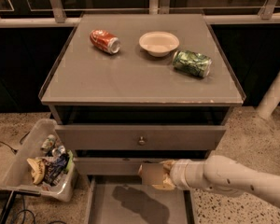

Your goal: Place orange can into bottom drawer

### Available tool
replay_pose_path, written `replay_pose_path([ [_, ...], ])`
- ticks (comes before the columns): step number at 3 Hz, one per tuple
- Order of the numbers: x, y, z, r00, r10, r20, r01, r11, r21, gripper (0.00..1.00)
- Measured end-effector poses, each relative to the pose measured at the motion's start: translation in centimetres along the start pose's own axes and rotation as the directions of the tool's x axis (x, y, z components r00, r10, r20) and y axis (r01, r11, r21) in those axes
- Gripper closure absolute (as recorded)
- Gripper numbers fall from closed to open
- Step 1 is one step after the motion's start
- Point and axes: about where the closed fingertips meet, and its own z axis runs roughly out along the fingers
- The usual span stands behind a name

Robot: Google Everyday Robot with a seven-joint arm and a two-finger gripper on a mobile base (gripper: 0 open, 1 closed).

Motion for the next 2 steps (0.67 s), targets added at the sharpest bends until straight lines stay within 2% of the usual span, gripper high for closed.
replay_pose_path([
  [1,2.5,0.3,3.4,0.998,-0.009,0.065,0.013,0.9986,-0.052,1.0],
  [2,5.1,0.3,5.8,0.993,-0.019,0.114,0.036,0.9885,-0.147,1.0],
])
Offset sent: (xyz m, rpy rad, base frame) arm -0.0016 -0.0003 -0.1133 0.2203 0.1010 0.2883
